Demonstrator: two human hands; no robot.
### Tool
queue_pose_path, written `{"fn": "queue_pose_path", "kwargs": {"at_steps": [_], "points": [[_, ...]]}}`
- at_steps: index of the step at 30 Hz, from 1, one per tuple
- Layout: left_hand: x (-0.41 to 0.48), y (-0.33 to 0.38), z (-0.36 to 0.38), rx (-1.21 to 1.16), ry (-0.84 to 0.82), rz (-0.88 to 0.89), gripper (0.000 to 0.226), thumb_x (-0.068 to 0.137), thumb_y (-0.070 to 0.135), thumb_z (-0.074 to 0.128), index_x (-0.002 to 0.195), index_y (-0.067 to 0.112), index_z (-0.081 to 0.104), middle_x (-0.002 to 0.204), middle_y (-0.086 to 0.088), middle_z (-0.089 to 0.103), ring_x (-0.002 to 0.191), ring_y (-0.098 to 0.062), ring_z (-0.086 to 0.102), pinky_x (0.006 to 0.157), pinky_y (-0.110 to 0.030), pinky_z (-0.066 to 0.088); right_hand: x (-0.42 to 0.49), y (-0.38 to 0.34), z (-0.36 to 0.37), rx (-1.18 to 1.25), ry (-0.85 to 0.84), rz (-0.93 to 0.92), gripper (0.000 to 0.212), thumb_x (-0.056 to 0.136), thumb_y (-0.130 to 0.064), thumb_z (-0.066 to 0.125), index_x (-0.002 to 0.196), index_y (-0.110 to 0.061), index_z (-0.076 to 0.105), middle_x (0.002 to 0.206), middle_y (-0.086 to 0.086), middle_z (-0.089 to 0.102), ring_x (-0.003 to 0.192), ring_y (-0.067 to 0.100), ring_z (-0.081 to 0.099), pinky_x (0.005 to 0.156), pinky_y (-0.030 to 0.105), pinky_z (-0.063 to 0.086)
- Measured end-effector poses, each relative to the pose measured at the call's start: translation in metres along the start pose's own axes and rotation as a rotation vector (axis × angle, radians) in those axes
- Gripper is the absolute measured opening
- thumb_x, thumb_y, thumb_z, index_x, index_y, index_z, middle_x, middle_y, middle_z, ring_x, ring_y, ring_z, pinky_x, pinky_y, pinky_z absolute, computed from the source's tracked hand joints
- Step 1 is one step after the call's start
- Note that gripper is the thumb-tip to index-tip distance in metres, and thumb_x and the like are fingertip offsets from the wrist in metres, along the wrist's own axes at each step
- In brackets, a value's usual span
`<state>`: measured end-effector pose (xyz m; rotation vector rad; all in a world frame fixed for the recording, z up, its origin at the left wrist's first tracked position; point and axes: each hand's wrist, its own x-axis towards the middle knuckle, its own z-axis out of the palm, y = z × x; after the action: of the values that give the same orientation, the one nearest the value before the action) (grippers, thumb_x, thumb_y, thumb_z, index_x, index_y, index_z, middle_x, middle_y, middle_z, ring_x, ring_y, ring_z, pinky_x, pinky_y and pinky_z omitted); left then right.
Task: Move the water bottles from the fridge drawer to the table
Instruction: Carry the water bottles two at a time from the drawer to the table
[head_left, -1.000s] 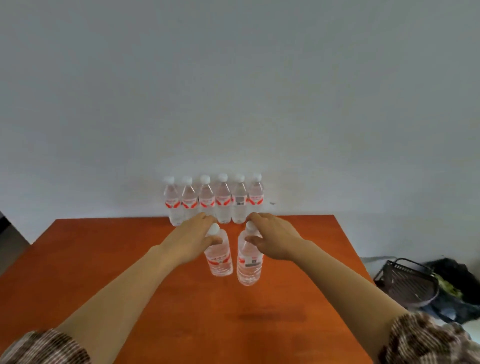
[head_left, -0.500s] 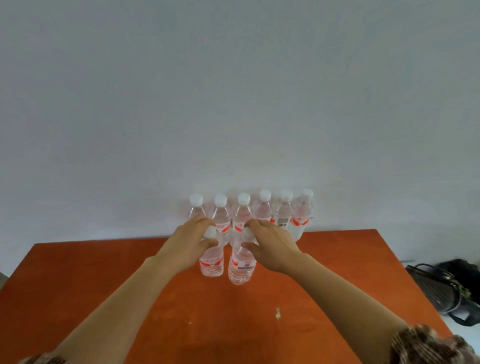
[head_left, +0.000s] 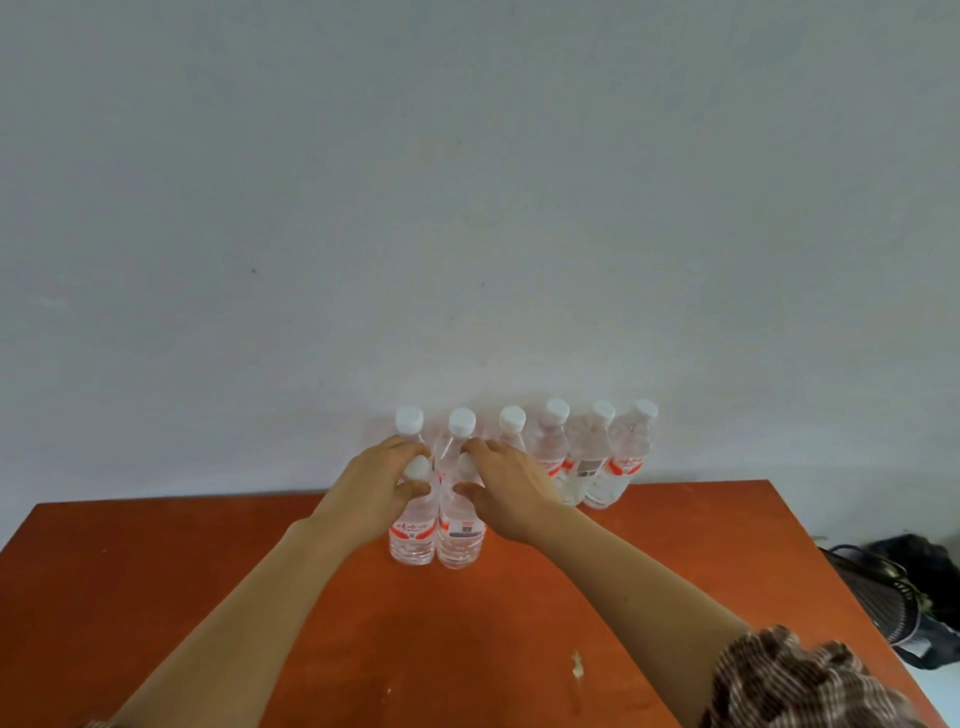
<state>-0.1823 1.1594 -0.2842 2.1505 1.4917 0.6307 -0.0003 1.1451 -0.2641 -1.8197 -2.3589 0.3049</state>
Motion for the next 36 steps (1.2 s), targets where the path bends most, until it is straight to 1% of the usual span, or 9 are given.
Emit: {"fn": "queue_pose_path", "kwargs": {"at_steps": [3,7,10,14,18,25,28,31,36], "points": [[-0.001,-0.004,0.000,-0.036,0.030,-0.023,0.030,0.082,0.024,0.071,0.111,0.024,0.062,0.110,0.008,0.061,0.089,-0.011,0.054,0.078,-0.022,0.038,0.004,-0.001,0.004,0.028,-0.003,0.024,0.040,0.095,-0.032,0.054,0.128,-0.012,0.043,0.122,0.009,0.057,0.109,0.030,0.056,0.073,0.033,0.039],[-0.008,-0.008,0.004,-0.116,0.068,-0.039,0.034,0.081,0.024,0.072,0.113,0.026,0.062,0.106,0.004,0.064,0.091,-0.016,0.059,0.078,-0.028,0.045,0.007,-0.001,0.004,0.106,-0.035,0.062,0.042,0.091,-0.031,0.059,0.126,-0.014,0.044,0.119,0.008,0.056,0.105,0.030,0.056,0.079,0.037,0.046],[-0.013,-0.010,0.008,-0.138,0.103,-0.037,0.036,0.082,0.022,0.071,0.116,0.028,0.060,0.103,0.005,0.063,0.089,-0.016,0.059,0.077,-0.027,0.044,0.005,0.000,0.006,0.162,-0.054,0.129,0.048,0.085,-0.028,0.063,0.127,-0.015,0.043,0.122,0.008,0.053,0.103,0.031,0.057,0.074,0.036,0.045],[-0.022,-0.012,0.013,-0.138,0.109,-0.046,0.046,0.087,0.026,0.066,0.130,0.028,0.050,0.118,0.004,0.061,0.101,-0.015,0.059,0.089,-0.030,0.049,0.001,0.001,0.009,0.201,-0.042,0.163,0.049,0.083,-0.028,0.063,0.126,-0.014,0.044,0.123,0.007,0.052,0.103,0.030,0.056,0.076,0.037,0.047],[-0.027,-0.010,0.013,-0.151,0.116,-0.058,0.057,0.089,0.026,0.063,0.140,0.029,0.040,0.134,0.002,0.054,0.118,-0.015,0.052,0.097,-0.028,0.042,-0.001,-0.001,0.008,0.207,-0.009,0.178,0.050,0.084,-0.031,0.065,0.127,-0.015,0.043,0.124,0.005,0.049,0.105,0.028,0.055,0.078,0.037,0.047],[-0.026,0.000,0.009,-0.062,0.155,-0.035,0.054,0.089,0.025,0.062,0.139,0.024,0.042,0.138,0.000,0.051,0.124,-0.018,0.047,0.100,-0.032,0.041,-0.010,-0.002,0.005,0.207,0.027,0.188,0.053,0.085,-0.032,0.064,0.129,-0.014,0.042,0.132,0.005,0.046,0.110,0.028,0.055,0.084,0.040,0.049],[-0.024,0.015,0.010,-0.014,0.219,-0.006,0.049,0.089,0.025,0.063,0.135,0.021,0.047,0.135,-0.002,0.053,0.125,-0.019,0.046,0.099,-0.033,0.041,-0.023,0.004,0.001,0.204,0.074,0.195,0.056,0.086,-0.034,0.062,0.133,-0.014,0.040,0.138,0.006,0.045,0.113,0.027,0.055,0.080,0.034,0.046],[-0.021,0.038,0.015,0.022,0.256,0.059,0.043,0.090,0.025,0.061,0.131,0.021,0.049,0.133,-0.001,0.053,0.126,-0.018,0.044,0.098,-0.032,0.041,-0.043,0.015,-0.005,0.230,0.112,0.231,0.058,0.087,-0.034,0.062,0.137,-0.016,0.039,0.138,0.004,0.047,0.116,0.025,0.054,0.083,0.033,0.046],[-0.018,0.089,0.039,0.041,0.206,0.159,0.044,0.090,0.025,0.058,0.133,0.020,0.047,0.136,-0.001,0.050,0.128,-0.020,0.041,0.098,-0.035,0.041,-0.094,0.043,-0.022,0.178,0.158,0.289,0.056,0.087,-0.035,0.061,0.135,-0.017,0.040,0.137,0.004,0.046,0.115,0.027,0.054,0.082,0.036,0.047]]}}
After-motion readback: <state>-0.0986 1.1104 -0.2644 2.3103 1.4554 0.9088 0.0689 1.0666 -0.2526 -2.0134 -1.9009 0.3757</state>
